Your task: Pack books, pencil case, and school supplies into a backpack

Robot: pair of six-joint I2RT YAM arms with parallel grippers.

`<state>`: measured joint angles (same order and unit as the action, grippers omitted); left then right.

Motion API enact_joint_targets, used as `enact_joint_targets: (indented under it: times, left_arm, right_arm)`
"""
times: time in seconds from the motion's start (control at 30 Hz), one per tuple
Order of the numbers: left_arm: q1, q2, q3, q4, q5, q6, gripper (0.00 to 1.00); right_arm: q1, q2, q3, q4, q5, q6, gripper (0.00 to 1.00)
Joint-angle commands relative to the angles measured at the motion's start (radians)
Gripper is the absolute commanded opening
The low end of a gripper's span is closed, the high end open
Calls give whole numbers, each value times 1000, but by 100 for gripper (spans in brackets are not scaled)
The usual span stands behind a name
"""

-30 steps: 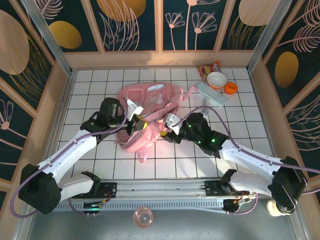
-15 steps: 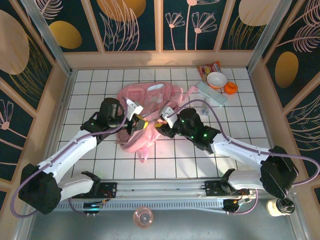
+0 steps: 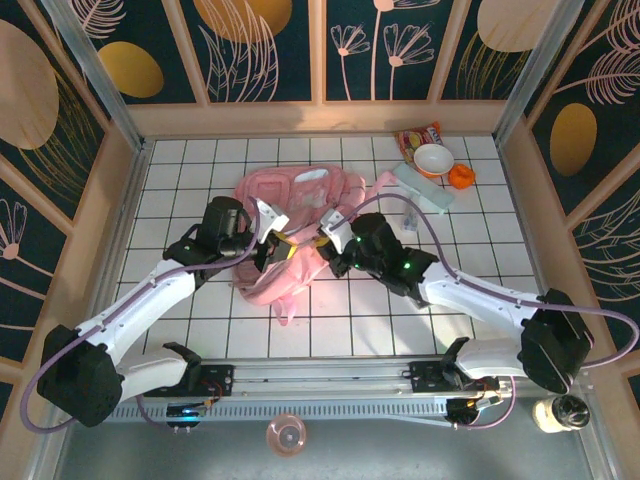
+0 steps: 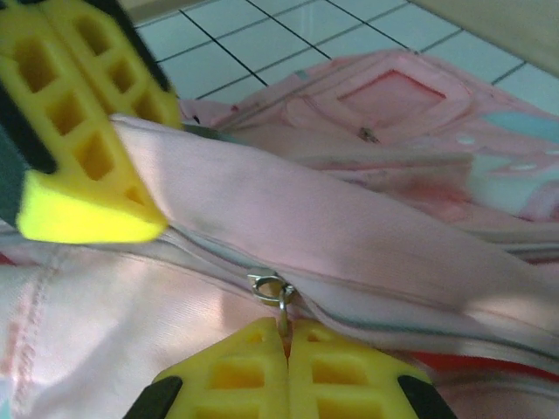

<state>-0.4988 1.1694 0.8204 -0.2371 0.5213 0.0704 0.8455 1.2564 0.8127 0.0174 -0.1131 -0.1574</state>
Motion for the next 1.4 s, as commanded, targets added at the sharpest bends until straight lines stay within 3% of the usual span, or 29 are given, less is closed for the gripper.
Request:
enact_joint_targets:
  times: [0.0, 0.13, 0.27, 0.4, 0.5, 0.67, 0.77, 0.8, 0.87, 0.9, 0.93, 1.07, 1.17, 1.2, 1.37]
  left_arm:
    - [11, 9, 48, -99, -131, 96, 0]
    - [10, 10, 65, -151, -141, 157, 0]
    - [10, -17, 66, -185, 33, 260, 0]
    - [9, -66, 58, -217, 253, 379, 0]
    - [9, -111, 44, -195, 346, 404, 0]
    - [9, -147, 21, -126, 302, 344, 0]
    - [2, -126, -24, 5, 111, 197, 2]
    - [-1, -113, -37, 42, 64, 161, 11]
    - [-3, -83, -31, 86, 16, 120, 48]
    - [-3, -69, -16, 93, -15, 104, 63]
    - [-1, -61, 3, 80, -53, 109, 70]
    - [2, -46, 39, -42, -200, 243, 80]
    - [0, -17, 35, -182, -171, 422, 86]
    - [-11, -16, 18, -202, -157, 475, 99]
    - [-73, -18, -82, -161, -219, 619, 99]
  right_arm:
    - [-103, -43, 59, -162, -94, 44, 0]
    - [-185, -37, 78, -263, -167, 45, 0]
    - [-247, 6, 66, -276, -161, 52, 0]
    - [-328, 60, 27, -157, -226, 70, 0]
    - [-388, 149, 30, -71, -281, 82, 0]
    - [-502, 291, 43, 67, -272, 157, 0]
    - [-523, 291, 48, 116, -337, 149, 0]
    - [-522, 274, 46, 118, -348, 146, 13]
    - [-523, 228, 36, 99, -359, 132, 37]
    - [-523, 195, 27, 84, -358, 115, 46]
    - [-522, 155, 8, 78, -362, 100, 50]
    - [-497, 28, -52, 51, -361, 31, 52]
    - [-447, -17, -75, 12, -366, -43, 53]
    - [-428, -23, -84, 5, -376, -69, 53]
    - [-328, -14, -120, 34, -391, -218, 53]
